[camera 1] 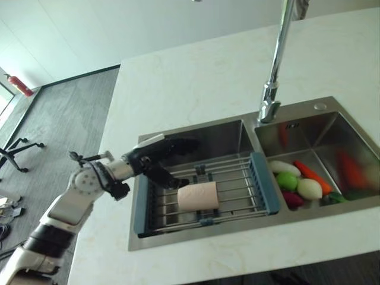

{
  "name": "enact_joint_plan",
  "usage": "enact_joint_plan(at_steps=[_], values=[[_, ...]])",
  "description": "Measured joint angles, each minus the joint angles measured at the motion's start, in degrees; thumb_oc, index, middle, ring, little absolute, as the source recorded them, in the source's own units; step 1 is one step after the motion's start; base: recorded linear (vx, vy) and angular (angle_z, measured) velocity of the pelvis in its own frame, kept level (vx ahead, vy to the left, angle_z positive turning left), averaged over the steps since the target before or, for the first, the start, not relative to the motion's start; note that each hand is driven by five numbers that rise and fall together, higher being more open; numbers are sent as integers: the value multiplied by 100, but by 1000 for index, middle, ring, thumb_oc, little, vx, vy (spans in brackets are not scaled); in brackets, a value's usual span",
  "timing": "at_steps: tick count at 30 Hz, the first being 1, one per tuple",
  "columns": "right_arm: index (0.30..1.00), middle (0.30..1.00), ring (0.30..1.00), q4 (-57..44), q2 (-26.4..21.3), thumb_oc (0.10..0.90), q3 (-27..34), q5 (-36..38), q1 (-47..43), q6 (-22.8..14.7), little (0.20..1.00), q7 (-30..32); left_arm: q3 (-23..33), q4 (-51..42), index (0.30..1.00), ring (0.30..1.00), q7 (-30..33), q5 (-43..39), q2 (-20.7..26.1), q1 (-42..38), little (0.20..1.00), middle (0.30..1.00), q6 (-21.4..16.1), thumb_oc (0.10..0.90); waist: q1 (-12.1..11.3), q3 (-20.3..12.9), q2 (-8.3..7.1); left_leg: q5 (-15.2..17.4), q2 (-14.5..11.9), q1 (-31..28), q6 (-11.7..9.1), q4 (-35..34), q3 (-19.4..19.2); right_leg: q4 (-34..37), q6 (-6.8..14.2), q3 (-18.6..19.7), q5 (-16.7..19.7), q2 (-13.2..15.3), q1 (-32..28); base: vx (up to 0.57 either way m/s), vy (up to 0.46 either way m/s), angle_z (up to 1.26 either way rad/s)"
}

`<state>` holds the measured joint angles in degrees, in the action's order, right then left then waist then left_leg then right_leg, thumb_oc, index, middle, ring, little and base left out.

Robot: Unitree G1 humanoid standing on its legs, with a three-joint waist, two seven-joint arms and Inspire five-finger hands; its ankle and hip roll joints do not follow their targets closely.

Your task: Place the dishes in the dishwasher.

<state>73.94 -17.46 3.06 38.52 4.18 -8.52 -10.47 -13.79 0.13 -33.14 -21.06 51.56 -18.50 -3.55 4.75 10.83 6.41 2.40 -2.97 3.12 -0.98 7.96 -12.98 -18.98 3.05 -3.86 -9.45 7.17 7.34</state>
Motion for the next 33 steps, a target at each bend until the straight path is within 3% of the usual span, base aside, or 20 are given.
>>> enact_joint_plan(at_steps=[16,29,33], values=[[900,900,900,0,-81,800,114,0,-70,2,900,24,-358,-12,900,900,-776,-8,1,3,900,900,478,800,124,98,67,0,46,2,25,-48,-2,6,31,6,-14,38,13,0,4,0],[900,900,900,2,-102,800,114,-2,-82,2,900,27,-577,-13,900,900,-880,461,-2,-1,900,900,503,800,134,120,111,0,53,11,25,-55,-2,5,38,7,-19,46,29,0,0,0],[900,900,900,-4,-107,800,111,-1,-105,2,900,37,-880,29,900,900,-664,1100,-110,-69,900,900,360,800,176,161,146,0,58,10,26,-72,-8,4,45,17,-24,45,41,0,0,0]])
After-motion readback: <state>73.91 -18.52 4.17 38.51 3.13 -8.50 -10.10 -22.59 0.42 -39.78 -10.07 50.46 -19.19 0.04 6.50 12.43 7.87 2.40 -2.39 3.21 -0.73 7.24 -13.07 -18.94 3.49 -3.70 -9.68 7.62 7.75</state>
